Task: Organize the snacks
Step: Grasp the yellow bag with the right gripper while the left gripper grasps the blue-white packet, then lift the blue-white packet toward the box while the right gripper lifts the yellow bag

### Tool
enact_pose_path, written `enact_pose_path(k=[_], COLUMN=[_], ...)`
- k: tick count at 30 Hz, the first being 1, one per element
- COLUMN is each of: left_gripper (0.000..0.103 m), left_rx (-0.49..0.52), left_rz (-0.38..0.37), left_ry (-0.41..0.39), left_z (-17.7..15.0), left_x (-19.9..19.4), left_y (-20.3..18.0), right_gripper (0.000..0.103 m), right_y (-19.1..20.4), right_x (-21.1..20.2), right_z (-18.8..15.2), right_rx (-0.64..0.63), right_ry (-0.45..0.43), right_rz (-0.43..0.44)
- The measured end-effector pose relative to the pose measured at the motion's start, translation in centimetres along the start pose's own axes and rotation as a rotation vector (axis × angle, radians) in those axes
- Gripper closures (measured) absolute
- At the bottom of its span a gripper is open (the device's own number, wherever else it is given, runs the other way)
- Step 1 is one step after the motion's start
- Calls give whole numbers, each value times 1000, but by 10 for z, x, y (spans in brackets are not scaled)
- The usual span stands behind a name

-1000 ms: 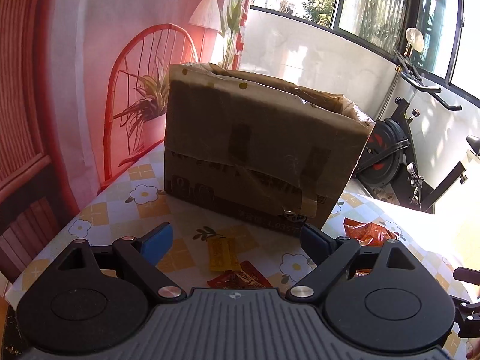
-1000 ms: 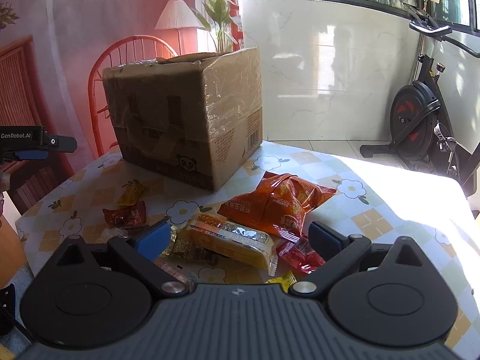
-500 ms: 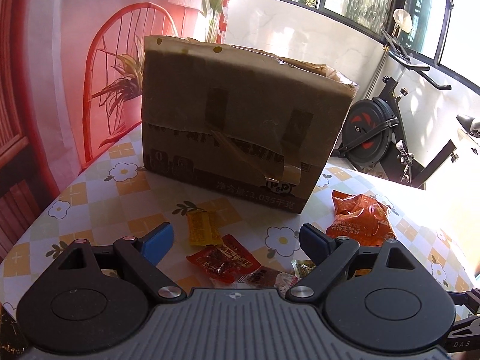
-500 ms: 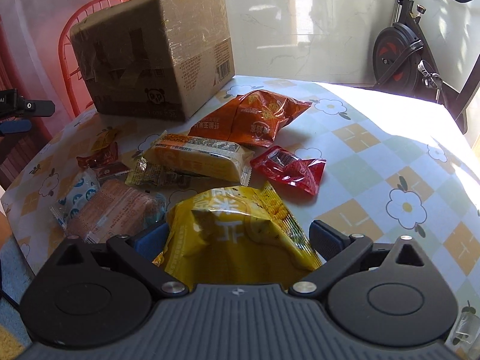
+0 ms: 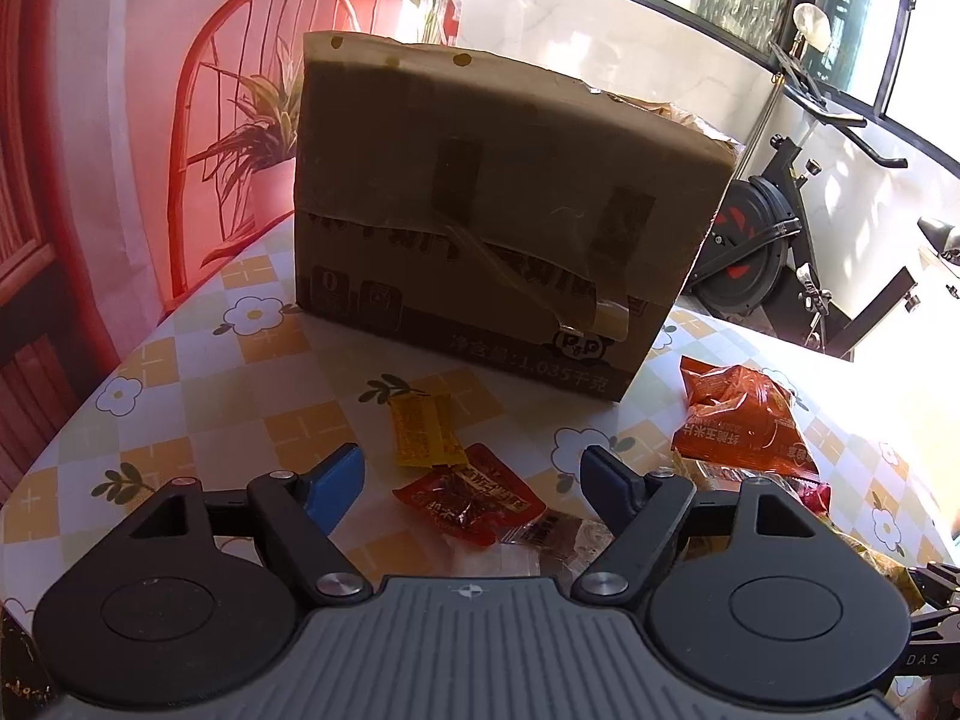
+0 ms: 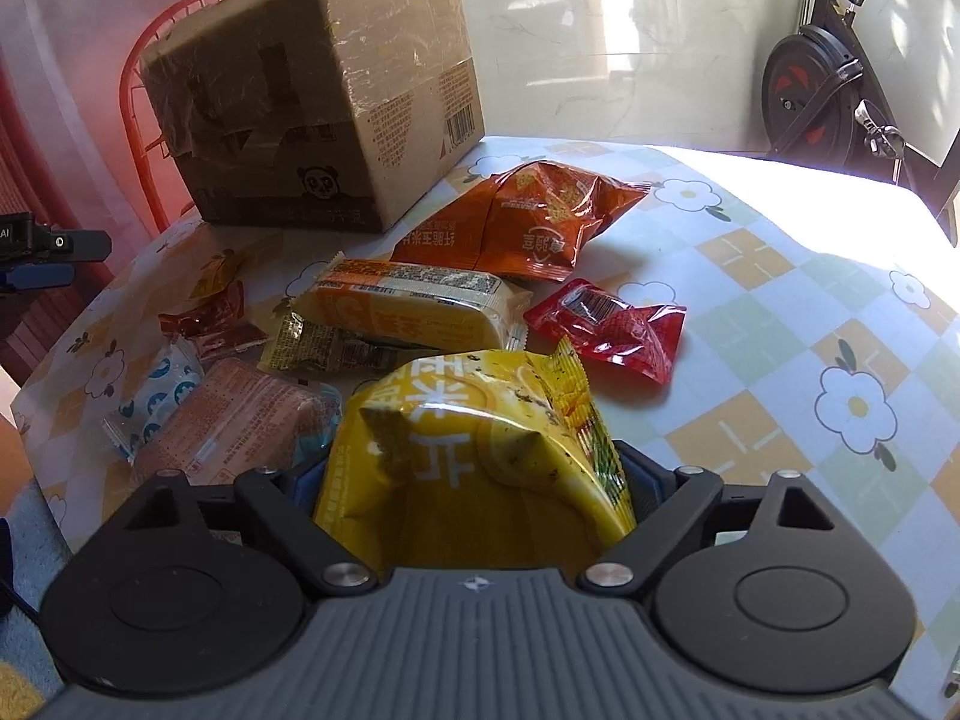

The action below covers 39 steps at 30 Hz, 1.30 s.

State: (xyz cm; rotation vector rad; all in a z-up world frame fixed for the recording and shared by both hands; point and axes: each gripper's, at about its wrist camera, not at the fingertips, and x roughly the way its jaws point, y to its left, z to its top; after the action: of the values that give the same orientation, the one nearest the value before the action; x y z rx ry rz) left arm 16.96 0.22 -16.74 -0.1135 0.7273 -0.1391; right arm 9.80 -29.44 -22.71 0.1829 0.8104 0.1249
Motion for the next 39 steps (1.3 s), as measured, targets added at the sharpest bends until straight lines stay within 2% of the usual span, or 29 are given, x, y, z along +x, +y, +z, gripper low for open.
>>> enact_pose_path(k=[2, 4, 7, 9, 12, 18, 20, 22, 32, 35, 36, 37, 39], left_gripper=[27, 36, 37, 38, 49, 51, 61, 63, 57, 59, 64, 68, 69], left_rx=[-12, -21, -13, 23, 113, 164, 186, 196, 199, 223, 215, 197, 176], left_rz=[-4, -19, -76, -119, -154, -165, -161, -174, -201, -186, -186, -199, -239], left_ry=[4, 11, 34, 66, 137, 201, 217, 207, 263, 243, 240, 240, 226], left_z=[-1, -2, -9, -18, -36, -53, -59, -63, -72, -73, -72, -71, -68], left_x=[1, 1, 3, 7, 19, 39, 44, 44, 59, 61, 61, 61, 57], left_y=[3, 5, 0, -9, -28, -45, -48, -49, -55, -58, -57, -55, -51], right_gripper=[15, 15, 15, 15, 15, 15, 15, 15, 15, 15, 15, 15, 15], right_y=[1, 2, 8, 14, 23, 32, 31, 30, 29, 27, 26, 26, 25], right_x=[-8, -16, -26, -29, -29, -25, -24, -24, -22, -22, -21, -21, -22], right_z=[3, 9, 21, 27, 34, 34, 33, 32, 29, 29, 29, 28, 28], right_rx=[5, 16, 0, -20, -24, -38, -35, -27, -21, -16, -14, -14, -11], right_ry=[-36, -75, -124, -148, -169, -163, -161, -161, -155, -154, -152, -151, -153], right_rz=[1, 11, 27, 22, 32, 43, 42, 41, 52, 49, 49, 47, 46])
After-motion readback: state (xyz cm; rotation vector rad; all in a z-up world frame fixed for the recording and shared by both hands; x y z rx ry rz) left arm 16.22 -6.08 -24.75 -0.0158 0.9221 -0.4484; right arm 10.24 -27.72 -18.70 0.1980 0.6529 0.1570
